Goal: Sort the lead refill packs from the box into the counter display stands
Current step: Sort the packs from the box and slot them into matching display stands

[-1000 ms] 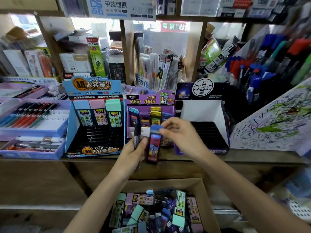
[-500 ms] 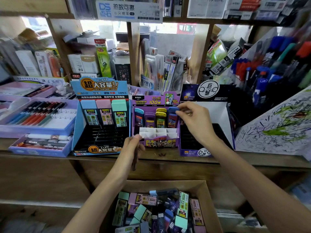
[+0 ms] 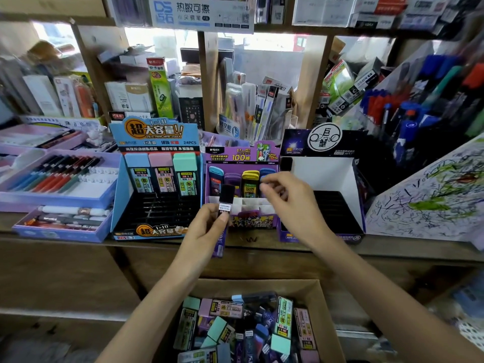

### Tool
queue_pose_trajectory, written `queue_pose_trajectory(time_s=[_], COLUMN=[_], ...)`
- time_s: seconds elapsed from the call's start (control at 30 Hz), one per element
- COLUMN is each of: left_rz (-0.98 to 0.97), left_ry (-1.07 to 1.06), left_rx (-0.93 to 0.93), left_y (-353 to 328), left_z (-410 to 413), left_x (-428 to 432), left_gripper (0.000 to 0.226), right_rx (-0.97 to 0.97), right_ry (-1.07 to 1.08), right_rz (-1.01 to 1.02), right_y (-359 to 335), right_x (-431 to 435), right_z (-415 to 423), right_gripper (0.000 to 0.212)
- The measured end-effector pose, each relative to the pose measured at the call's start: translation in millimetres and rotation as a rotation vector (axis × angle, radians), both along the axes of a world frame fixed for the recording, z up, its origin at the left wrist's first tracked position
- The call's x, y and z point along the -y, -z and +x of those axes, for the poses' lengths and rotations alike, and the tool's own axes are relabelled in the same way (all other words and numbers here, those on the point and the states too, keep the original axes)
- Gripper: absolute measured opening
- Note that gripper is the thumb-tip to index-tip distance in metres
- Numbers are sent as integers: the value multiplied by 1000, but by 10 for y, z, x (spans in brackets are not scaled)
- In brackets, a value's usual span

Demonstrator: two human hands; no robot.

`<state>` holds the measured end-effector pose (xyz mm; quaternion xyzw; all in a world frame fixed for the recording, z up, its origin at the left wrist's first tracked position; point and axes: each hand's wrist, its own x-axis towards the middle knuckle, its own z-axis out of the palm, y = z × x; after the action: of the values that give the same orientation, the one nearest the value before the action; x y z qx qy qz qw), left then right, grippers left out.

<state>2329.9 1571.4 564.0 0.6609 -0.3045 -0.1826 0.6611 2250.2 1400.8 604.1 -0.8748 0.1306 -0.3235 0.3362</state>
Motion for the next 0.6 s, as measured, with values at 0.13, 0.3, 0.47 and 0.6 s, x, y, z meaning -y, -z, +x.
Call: queue_pose_trajectory(time_s=[0.13,0.3,0.47,0.6], left_rz=[2,-5,304,419], left_ry=[56,47,-122,-105], left_rx=[108,241,569,721], left_y=[-91,-164,-135,-99], left_z=[-45,-70,12,79], left_x=[-6,34,246,444], left_gripper=[15,15,31,38], right_rx=[-84,-27,66,119], right_ry=[-245,-252,-123,23], right_rz=[294,305,285,215], right_y=[39,-36,-314,-484], right_x=[-315,-349,90,630], right_z=[-13,26,-151,-252], right_gripper=[12,7,11,13])
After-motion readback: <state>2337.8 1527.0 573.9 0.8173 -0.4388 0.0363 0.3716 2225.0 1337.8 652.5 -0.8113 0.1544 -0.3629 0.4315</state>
